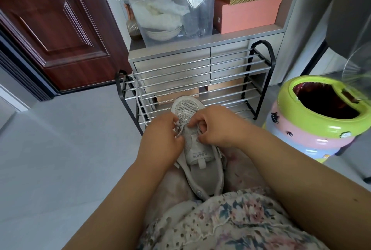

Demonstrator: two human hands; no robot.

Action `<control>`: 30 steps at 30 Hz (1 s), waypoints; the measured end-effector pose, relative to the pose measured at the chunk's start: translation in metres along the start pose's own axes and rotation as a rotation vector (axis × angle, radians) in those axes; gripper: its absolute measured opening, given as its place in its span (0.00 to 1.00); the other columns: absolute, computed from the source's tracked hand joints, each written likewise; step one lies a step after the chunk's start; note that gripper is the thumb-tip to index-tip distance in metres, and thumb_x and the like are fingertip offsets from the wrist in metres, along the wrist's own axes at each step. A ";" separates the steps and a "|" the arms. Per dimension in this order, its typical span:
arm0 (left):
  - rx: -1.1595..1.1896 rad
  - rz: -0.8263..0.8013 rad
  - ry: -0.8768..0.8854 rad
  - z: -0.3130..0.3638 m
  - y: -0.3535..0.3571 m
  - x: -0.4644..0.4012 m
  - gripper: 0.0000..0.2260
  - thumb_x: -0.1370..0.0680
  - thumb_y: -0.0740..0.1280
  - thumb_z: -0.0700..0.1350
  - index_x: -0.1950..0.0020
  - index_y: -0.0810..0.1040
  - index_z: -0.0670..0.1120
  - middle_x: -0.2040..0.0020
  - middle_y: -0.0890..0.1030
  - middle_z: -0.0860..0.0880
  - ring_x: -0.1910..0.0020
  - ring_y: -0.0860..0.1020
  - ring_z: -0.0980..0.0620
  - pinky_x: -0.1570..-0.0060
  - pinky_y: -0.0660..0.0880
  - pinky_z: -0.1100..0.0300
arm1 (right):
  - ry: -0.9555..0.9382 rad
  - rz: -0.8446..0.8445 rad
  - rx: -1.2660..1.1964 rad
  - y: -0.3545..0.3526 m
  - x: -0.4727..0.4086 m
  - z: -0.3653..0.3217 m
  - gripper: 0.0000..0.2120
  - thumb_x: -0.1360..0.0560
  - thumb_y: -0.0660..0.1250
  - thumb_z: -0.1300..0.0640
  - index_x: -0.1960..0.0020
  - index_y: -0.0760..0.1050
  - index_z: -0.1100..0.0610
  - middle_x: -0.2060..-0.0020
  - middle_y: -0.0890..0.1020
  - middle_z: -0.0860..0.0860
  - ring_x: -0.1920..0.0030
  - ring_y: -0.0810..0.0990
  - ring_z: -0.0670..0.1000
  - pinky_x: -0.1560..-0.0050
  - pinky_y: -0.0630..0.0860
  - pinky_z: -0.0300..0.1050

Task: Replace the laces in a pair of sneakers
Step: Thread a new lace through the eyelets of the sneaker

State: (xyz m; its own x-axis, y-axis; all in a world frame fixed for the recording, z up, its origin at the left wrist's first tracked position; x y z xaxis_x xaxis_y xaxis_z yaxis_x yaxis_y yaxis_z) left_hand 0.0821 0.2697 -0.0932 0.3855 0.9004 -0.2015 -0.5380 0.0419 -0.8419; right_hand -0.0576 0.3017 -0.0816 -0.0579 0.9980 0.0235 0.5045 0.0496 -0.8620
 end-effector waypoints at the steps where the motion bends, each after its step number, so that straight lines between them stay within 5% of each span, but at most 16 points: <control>1: -0.008 0.003 0.001 0.000 0.000 -0.001 0.12 0.30 0.70 0.41 0.47 0.79 0.47 0.55 0.79 0.50 0.56 0.78 0.50 0.53 0.76 0.54 | -0.001 0.001 -0.005 0.000 0.000 0.000 0.19 0.34 0.71 0.60 0.44 0.79 0.49 0.71 0.71 0.41 0.70 0.68 0.38 0.68 0.62 0.31; 9: -0.192 -0.073 0.038 0.003 0.002 -0.009 0.06 0.29 0.67 0.41 0.58 0.82 0.42 0.61 0.82 0.45 0.59 0.79 0.45 0.58 0.76 0.51 | 0.012 0.027 0.017 0.005 -0.001 0.001 0.21 0.33 0.67 0.62 0.44 0.79 0.45 0.70 0.69 0.41 0.60 0.70 0.44 0.67 0.62 0.32; 13: -0.091 -0.083 0.014 -0.001 0.001 -0.009 0.06 0.27 0.67 0.41 0.53 0.83 0.44 0.60 0.82 0.47 0.59 0.79 0.50 0.58 0.75 0.57 | 0.021 0.040 0.037 0.005 -0.002 -0.002 0.21 0.33 0.65 0.62 0.44 0.80 0.42 0.66 0.73 0.42 0.58 0.72 0.45 0.59 0.67 0.39; 17: -0.033 -0.131 0.003 -0.003 0.003 -0.010 0.06 0.26 0.66 0.40 0.52 0.82 0.46 0.62 0.81 0.50 0.61 0.77 0.53 0.63 0.71 0.64 | 0.008 0.086 0.185 0.012 -0.005 -0.013 0.16 0.29 0.65 0.53 0.45 0.78 0.38 0.51 0.82 0.47 0.47 0.78 0.53 0.53 0.70 0.42; 21: -0.076 -0.228 -0.012 -0.004 0.002 -0.018 0.07 0.28 0.64 0.39 0.56 0.82 0.42 0.63 0.81 0.45 0.61 0.79 0.47 0.58 0.76 0.54 | 0.037 0.176 0.311 0.013 -0.006 -0.011 0.12 0.29 0.65 0.48 0.47 0.80 0.41 0.53 0.82 0.49 0.48 0.79 0.55 0.53 0.70 0.45; 30: 0.116 -0.409 -0.042 -0.011 -0.003 -0.028 0.06 0.27 0.66 0.37 0.62 0.78 0.42 0.73 0.73 0.52 0.72 0.72 0.54 0.65 0.72 0.59 | 0.068 0.177 0.187 0.019 -0.015 0.004 0.09 0.32 0.70 0.46 0.52 0.81 0.43 0.53 0.82 0.45 0.49 0.78 0.51 0.57 0.65 0.40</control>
State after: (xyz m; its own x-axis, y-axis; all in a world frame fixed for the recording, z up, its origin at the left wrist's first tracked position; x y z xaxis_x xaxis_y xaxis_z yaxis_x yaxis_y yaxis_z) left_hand 0.0816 0.2396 -0.0908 0.5551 0.8163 0.1595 -0.4288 0.4453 -0.7860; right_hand -0.0507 0.2874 -0.1004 0.0786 0.9911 -0.1071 0.3335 -0.1274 -0.9341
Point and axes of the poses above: each hand's wrist, its own x-axis away from the middle knuckle, its own y-axis out of the palm, z = x × y, the point moved 4 cm from there along -x, towards the middle knuckle
